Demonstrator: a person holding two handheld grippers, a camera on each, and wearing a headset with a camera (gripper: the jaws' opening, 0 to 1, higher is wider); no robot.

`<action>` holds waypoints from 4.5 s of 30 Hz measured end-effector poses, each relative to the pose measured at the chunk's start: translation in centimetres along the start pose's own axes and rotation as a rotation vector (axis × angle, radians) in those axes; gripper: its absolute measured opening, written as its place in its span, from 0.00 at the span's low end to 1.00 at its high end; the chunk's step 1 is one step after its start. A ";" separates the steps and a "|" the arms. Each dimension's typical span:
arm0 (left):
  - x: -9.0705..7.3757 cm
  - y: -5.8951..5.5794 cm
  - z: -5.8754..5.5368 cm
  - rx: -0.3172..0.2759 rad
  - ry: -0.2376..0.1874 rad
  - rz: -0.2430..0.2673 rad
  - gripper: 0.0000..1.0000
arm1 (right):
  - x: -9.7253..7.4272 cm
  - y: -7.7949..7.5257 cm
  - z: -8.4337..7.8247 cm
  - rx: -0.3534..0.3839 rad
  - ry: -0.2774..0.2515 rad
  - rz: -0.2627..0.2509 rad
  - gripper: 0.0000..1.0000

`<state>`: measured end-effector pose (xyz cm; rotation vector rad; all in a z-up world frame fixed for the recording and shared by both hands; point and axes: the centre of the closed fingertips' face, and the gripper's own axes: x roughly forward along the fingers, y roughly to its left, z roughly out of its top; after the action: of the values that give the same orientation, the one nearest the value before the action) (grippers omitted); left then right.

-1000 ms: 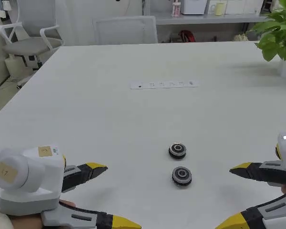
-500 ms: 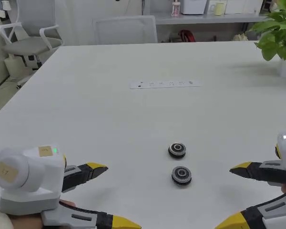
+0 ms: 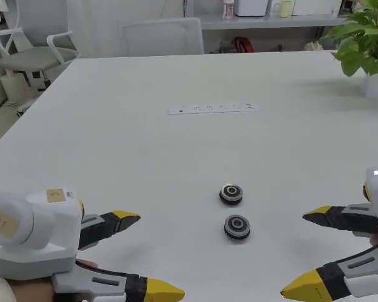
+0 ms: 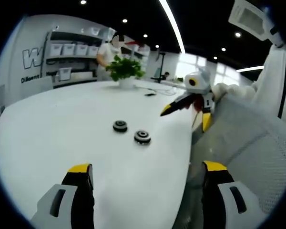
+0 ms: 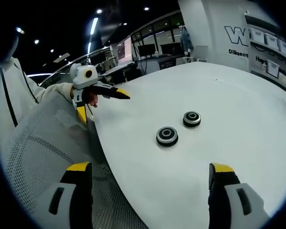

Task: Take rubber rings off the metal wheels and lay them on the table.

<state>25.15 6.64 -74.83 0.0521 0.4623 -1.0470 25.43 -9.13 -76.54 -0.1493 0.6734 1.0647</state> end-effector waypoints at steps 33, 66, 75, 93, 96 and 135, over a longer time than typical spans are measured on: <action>-3.2 0.6 6.2 0.038 -0.050 0.082 0.95 | -3.0 -0.8 2.3 -0.005 -0.065 0.017 0.95; -0.3 -1.6 16.2 0.266 -0.126 0.033 0.90 | -3.4 -1.1 7.2 -0.151 -0.139 0.078 0.86; 2.4 -1.7 16.7 0.309 -0.116 -0.004 0.87 | -2.6 -2.0 7.7 -0.174 -0.149 0.072 0.81; 5.9 -0.6 14.1 0.258 -0.105 -0.053 0.80 | 0.2 -2.8 7.2 -0.170 -0.152 0.108 0.70; 6.5 -0.3 13.3 0.264 -0.094 -0.075 0.77 | 0.5 -2.9 7.1 -0.167 -0.152 0.114 0.69; 12.5 0.3 5.1 0.203 0.016 -0.141 0.33 | 5.7 -3.4 2.9 -0.239 -0.062 0.153 0.28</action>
<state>32.31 -4.84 -75.16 0.2104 0.3765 -1.2305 31.32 -5.29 -78.24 -0.2731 0.5064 1.2912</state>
